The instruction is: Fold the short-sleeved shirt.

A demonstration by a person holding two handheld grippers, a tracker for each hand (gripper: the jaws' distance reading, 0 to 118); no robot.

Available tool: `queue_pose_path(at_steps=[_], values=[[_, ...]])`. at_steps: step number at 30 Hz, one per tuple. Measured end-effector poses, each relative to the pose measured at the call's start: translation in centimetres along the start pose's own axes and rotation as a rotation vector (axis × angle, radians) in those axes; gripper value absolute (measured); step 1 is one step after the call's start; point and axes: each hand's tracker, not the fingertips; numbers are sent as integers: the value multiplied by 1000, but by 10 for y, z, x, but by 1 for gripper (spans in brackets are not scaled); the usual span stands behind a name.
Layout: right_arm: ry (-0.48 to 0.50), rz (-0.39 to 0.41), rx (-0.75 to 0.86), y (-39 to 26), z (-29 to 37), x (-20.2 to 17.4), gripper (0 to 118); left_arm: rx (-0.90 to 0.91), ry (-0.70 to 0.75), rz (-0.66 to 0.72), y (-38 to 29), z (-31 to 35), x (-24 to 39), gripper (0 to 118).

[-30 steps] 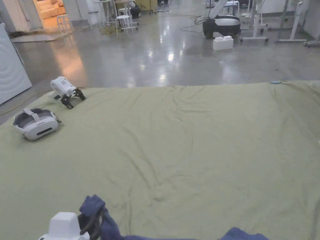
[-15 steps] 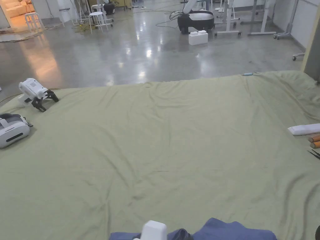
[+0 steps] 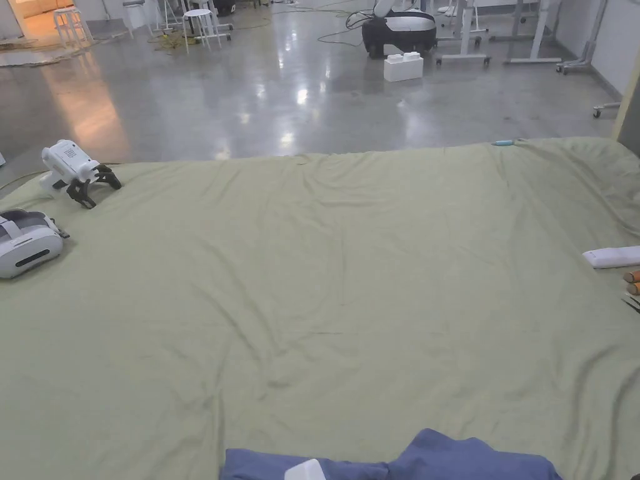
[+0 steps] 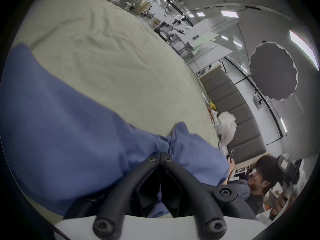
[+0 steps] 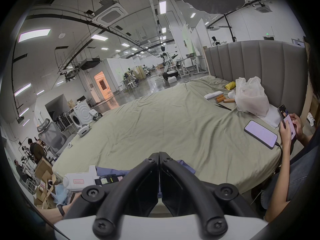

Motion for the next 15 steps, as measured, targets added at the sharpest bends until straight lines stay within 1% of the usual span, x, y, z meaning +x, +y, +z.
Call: queue_pose_path(at_steps=[1,2,3,4,6,7,8,9,11,14,15], values=[[-3,-2,-5,0,-1,0,0,3,39,-31,0,2,5,0],[-5,-3,-7,-1,-1,0,0,21,29,-30,0,6,9,2],[-5,-3,-11,-1,-3,0,0,19,22,-19,5,11,9,9],[-1,-2,-17,0,-6,-1,0,44,8,1,12,23,8,28],[6,9,-23,1,-9,-3,0,156,-84,8,22,61,2,78],[10,14,-23,1,-11,-4,0,172,-86,3,30,79,-3,99],[19,14,-26,2,-12,-6,0,180,-47,-7,37,94,-11,101],[29,14,-31,2,-14,-6,0,218,-20,-8,42,108,-20,101],[37,15,-37,1,-16,-6,0,233,24,39,55,132,-49,101],[42,20,-53,-1,-17,-5,0,218,0,226,70,142,-103,100],[42,20,-59,-2,-17,-5,0,211,3,268,72,140,-114,100]])
